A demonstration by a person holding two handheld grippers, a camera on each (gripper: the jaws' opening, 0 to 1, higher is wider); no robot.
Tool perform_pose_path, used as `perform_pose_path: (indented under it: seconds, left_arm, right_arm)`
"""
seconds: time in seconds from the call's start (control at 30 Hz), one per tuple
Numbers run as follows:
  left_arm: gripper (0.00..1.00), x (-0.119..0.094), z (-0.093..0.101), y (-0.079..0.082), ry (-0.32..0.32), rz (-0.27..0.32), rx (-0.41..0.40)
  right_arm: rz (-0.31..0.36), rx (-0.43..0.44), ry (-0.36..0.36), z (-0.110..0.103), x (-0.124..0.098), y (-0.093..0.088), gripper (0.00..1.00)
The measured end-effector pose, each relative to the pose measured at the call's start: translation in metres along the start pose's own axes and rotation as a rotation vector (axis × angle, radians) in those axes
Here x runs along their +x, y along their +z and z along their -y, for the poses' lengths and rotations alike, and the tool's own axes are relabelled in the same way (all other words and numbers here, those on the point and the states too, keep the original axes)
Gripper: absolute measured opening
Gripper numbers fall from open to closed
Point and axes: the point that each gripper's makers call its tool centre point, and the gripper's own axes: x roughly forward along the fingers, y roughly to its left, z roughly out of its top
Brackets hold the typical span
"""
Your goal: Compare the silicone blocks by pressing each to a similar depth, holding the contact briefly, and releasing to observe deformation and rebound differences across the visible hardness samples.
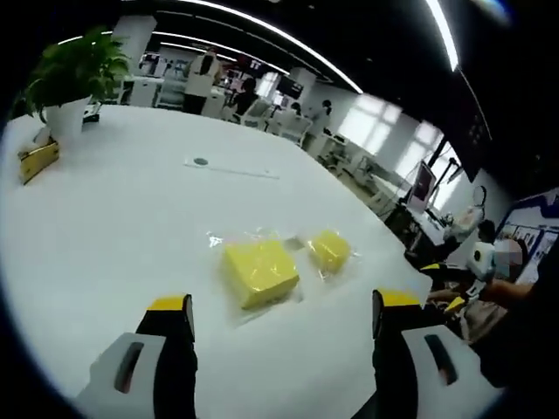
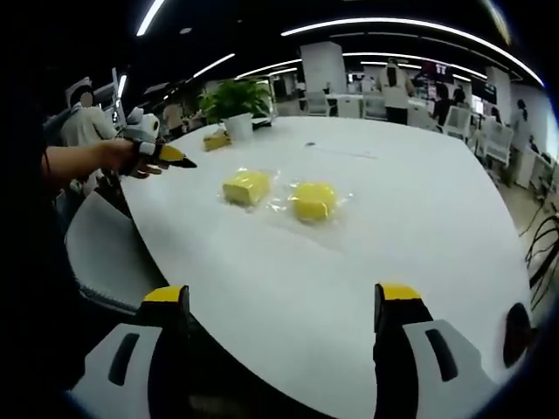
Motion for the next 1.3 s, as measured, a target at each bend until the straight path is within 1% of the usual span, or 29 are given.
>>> perform_pose_path:
  seconds: [0.07,0.13,0.27,0.3,0.37,0.4,0.43,0.47,0.5,0.53,0.57,0.73,0.8,0.93,1.0,1.03,1.07,1.1,1.13,1.17,1.23,1.27,1.3]
  left_arm:
    - [0.82,0.006,-0.005,0.006,0.004,0.007,-0.027]
    - [0.81,0.013,-0.009,0.008,0.003,-0.007,-0.057]
    - [0.79,0.024,-0.022,0.012,0.021,-0.02,-0.084]
    - [0.77,0.028,-0.027,0.013,0.02,-0.021,-0.134]
    - [0.73,0.037,-0.036,0.019,0.017,0.001,-0.244]
    - [0.7,0.038,-0.037,0.02,0.015,0.004,-0.26]
    - [0.68,0.044,-0.043,0.024,0.012,0.017,-0.294]
    - [0.65,0.047,-0.047,0.024,0.021,0.02,-0.331]
    - [0.63,0.052,-0.05,0.024,0.021,0.013,-0.359]
    - [0.61,0.056,-0.052,0.023,0.017,0.006,-0.356]
    - [0.6,0.061,-0.055,0.02,0.028,-0.008,-0.394]
    - [0.53,0.079,-0.063,0.014,0.051,-0.023,-0.431]
    - [0.51,0.085,-0.064,0.013,0.044,-0.016,-0.451]
    - [0.45,0.097,-0.066,0.005,0.049,-0.034,-0.497]
    - [0.44,0.1,-0.065,0.003,0.049,-0.035,-0.501]
    - [0.43,0.105,-0.069,0.001,0.045,-0.04,-0.51]
    - [0.4,0.106,-0.062,0.002,0.006,-0.039,-0.53]
    - [0.37,0.106,-0.063,-0.002,0.024,-0.054,-0.565]
    - [0.34,0.108,-0.064,-0.002,0.024,-0.037,-0.602]
    - [0.32,0.109,-0.064,-0.002,0.018,-0.027,-0.614]
    - [0.27,0.11,-0.06,-0.006,0.009,-0.036,-0.634]
    - [0.25,0.111,-0.059,-0.008,0.008,-0.038,-0.632]
    - [0.24,0.11,-0.06,-0.006,0.007,-0.015,-0.639]
  right_arm:
    - [0.001,0.003,-0.005,0.001,-0.001,0.0,0.79]
    - [0.003,0.007,-0.007,0.001,-0.001,0.001,0.79]
    - [-0.007,0.011,-0.015,0.002,-0.003,-0.002,0.78]
    - [-0.008,0.012,-0.015,0.002,-0.003,-0.002,0.77]
    - [-0.012,0.015,-0.018,0.001,-0.004,-0.004,0.77]
    - [-0.017,0.014,-0.021,0.001,-0.005,-0.005,0.76]
    - [-0.021,0.014,-0.024,0.001,-0.005,-0.006,0.76]
    - [-0.024,0.013,-0.032,0.002,-0.007,-0.008,0.76]
    - [-0.027,0.013,-0.035,0.001,-0.008,-0.009,0.76]
    - [-0.032,0.014,-0.039,0.001,-0.009,-0.011,0.76]
    - [-0.036,0.016,-0.042,0.001,-0.01,-0.013,0.75]
    - [-0.061,0.023,-0.063,0.005,-0.014,-0.021,0.74]
    - [-0.062,0.03,-0.067,0.006,-0.015,-0.022,0.74]
    - [-0.074,0.031,-0.075,0.008,-0.017,-0.024,0.73]
    - [-0.079,0.031,-0.082,0.009,-0.018,-0.025,0.73]
    - [-0.082,0.031,-0.086,0.01,-0.019,-0.025,0.73]
    - [-0.083,0.03,-0.089,0.011,-0.019,-0.026,0.72]
    - [-0.088,0.031,-0.092,0.012,-0.02,-0.026,0.72]
    - [-0.093,0.032,-0.095,0.012,-0.02,-0.027,0.72]
    - [-0.096,0.031,-0.096,0.013,-0.021,-0.027,0.72]
    - [-0.1,0.025,-0.1,0.013,-0.022,-0.028,0.72]
    - [-0.102,0.024,-0.103,0.014,-0.022,-0.028,0.72]
    - [-0.103,0.023,-0.104,0.014,-0.022,-0.028,0.71]
